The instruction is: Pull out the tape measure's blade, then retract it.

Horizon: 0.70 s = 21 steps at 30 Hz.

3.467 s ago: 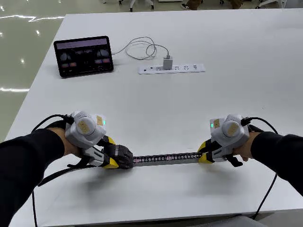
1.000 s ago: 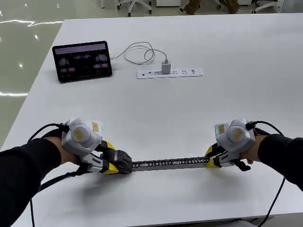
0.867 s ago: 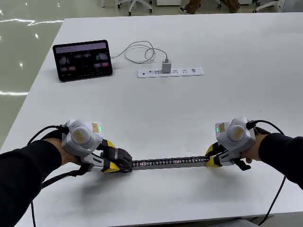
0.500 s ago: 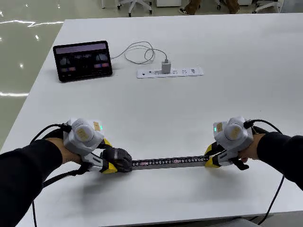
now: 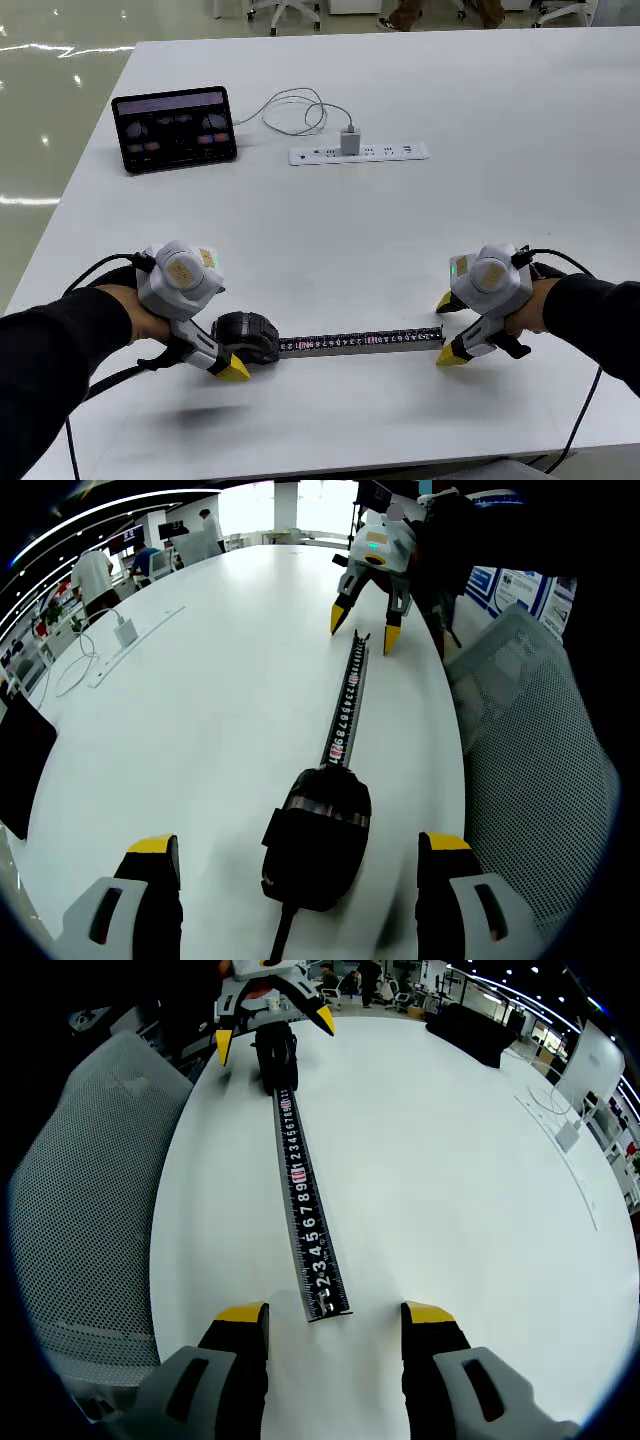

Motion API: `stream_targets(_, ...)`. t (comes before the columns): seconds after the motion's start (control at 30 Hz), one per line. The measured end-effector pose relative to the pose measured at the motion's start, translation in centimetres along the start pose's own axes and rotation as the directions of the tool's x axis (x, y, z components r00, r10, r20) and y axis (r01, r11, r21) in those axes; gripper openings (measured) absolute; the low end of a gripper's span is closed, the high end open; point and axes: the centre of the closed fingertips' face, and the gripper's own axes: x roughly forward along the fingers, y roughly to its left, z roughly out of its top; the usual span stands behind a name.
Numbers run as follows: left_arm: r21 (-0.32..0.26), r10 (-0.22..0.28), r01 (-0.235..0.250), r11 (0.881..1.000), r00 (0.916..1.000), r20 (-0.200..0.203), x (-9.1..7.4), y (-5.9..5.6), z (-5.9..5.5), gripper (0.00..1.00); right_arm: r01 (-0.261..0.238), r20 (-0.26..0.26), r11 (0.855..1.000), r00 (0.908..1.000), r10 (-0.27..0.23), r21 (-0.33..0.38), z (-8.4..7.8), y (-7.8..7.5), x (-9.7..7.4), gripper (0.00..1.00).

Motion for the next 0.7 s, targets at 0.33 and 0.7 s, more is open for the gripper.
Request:
stream_targets(0.33, -0.017, 0.017, -0.016, 1.000, 0.9991, 0.039, -0.3, 0.4, 0.3, 1.00, -0.014, -0.005, 0.993, 0.9999, 0.014, 0.116, 0.1, 0.2, 0.0, 0.68)
stream_targets(0.7, -0.197, 0.114, -0.086, 0.977, 0.9844, 0.134, -1.6, 1.7, 0.9, 1.00, 0.059, 0.061, 0.960, 0.9950, -0.079, 0.274, 0.6, -0.9, -0.3, 0.93)
